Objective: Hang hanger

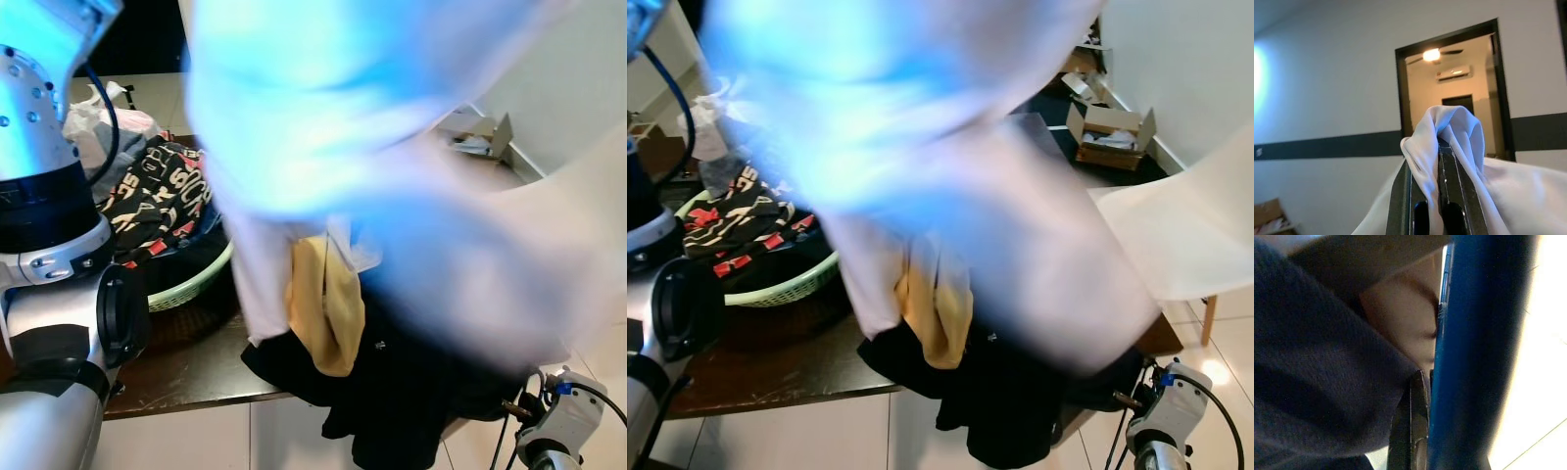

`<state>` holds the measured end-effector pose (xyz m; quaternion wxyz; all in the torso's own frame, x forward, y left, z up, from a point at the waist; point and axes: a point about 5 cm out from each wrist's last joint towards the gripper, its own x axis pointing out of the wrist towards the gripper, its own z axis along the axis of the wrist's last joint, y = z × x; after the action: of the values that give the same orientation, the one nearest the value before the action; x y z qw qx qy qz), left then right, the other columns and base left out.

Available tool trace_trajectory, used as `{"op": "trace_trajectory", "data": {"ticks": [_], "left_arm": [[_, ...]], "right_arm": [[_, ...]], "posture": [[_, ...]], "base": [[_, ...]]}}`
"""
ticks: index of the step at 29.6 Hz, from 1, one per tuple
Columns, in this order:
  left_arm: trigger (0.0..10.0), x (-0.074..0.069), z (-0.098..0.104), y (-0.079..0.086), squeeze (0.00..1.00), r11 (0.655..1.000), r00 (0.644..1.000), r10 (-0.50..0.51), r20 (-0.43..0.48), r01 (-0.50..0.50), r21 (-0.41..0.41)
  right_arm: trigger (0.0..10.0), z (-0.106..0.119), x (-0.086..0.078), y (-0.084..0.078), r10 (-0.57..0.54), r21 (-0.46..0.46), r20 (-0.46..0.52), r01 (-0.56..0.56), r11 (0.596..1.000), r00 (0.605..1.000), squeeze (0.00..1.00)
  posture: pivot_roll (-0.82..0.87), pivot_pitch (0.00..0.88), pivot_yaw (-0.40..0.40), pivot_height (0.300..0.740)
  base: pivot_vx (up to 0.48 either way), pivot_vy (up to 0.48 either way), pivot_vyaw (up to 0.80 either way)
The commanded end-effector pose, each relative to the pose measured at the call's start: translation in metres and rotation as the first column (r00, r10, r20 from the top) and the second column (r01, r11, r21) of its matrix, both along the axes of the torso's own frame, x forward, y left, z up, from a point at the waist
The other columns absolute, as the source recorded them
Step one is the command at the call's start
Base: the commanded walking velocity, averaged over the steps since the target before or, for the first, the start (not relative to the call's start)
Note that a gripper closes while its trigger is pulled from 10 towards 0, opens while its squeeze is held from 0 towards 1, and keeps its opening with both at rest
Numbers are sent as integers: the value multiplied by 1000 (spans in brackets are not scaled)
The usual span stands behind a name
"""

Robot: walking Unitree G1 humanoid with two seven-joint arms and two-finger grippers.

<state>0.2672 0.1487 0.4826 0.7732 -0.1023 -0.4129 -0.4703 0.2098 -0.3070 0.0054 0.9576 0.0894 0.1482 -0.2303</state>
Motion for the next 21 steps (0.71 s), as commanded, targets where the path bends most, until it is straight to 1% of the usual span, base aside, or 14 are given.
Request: {"op": "trace_trajectory", "data": {"ticks": [1,3,5,7,9,10,11,12,15,16,17,18,19,21], "left_arm": [[0,-4,2,4,0,1000,1000,10,12,-10,12],[3647,18,-33,18,0,989,987,120,-109,-110,96],[4039,28,-54,27,0,976,966,190,-174,-166,143],[4235,50,-101,54,0,942,879,321,-354,-256,217],[4235,52,-108,57,0,938,864,334,-377,-263,227],[8196,53,-127,64,0,918,836,371,-405,-267,292],[8196,53,-127,64,0,918,836,371,-405,-267,292],[10000,51,-152,73,0,895,801,405,-440,-248,372],[10000,46,-180,82,0,865,759,438,-481,-210,456],[10000,43,-203,96,1000,818,701,509,-500,-214,534],[10000,43,-203,96,1000,818,701,509,-500,-214,534],[10000,38,-225,112,1000,758,633,587,-505,-211,617],[10000,38,-225,112,1000,758,633,587,-505,-211,617],[10000,27,-250,135,1000,659,540,690,-482,-194,727]], "right_arm": [[10000,-4,-2,3,3,6,-14,-3,1000,1000,0],[10000,-4,-3,3,0,7,-12,0,1000,1000,0],[10000,-5,-4,3,-1,8,-12,1,1000,1000,0],[10000,-5,-5,2,0,9,-12,0,1000,1000,0],[10000,-5,-5,2,0,9,-12,0,1000,1000,0],[10000,-5,-6,3,1,9,-12,-1,1000,1000,0],[10000,-5,-6,3,1,9,-12,-1,1000,1000,0],[10000,-5,-6,3,2,9,-12,-2,1000,1000,0],[10000,-5,-6,3,2,9,-13,-2,1000,1000,0],[10000,-5,-7,2,2,9,-13,-2,1000,1000,0],[10000,-5,-7,2,2,9,-13,-2,1000,1000,0],[10000,-5,-7,2,3,9,-13,-3,1000,1000,0],[10000,-5,-7,2,3,9,-13,-3,1000,1000,0],[10000,-5,-7,1,4,10,-15,-3,1000,1000,0]], "posture": [[8,102,35,740],[5,103,38,740],[5,103,38,740],[8,106,36,740],[8,106,36,740],[13,112,35,740],[13,112,35,740],[16,112,37,740],[17,112,36,740],[20,113,37,740],[20,113,37,740],[23,113,35,740],[23,113,35,740],[25,113,33,740]], "base": [[0,0,0],[0,0,0],[0,0,0],[0,0,0],[0,0,0],[0,0,0],[0,0,0],[0,0,0],[0,0,0],[0,0,0],[0,0,0],[0,0,0],[0,0,0],[0,0,0]]}}
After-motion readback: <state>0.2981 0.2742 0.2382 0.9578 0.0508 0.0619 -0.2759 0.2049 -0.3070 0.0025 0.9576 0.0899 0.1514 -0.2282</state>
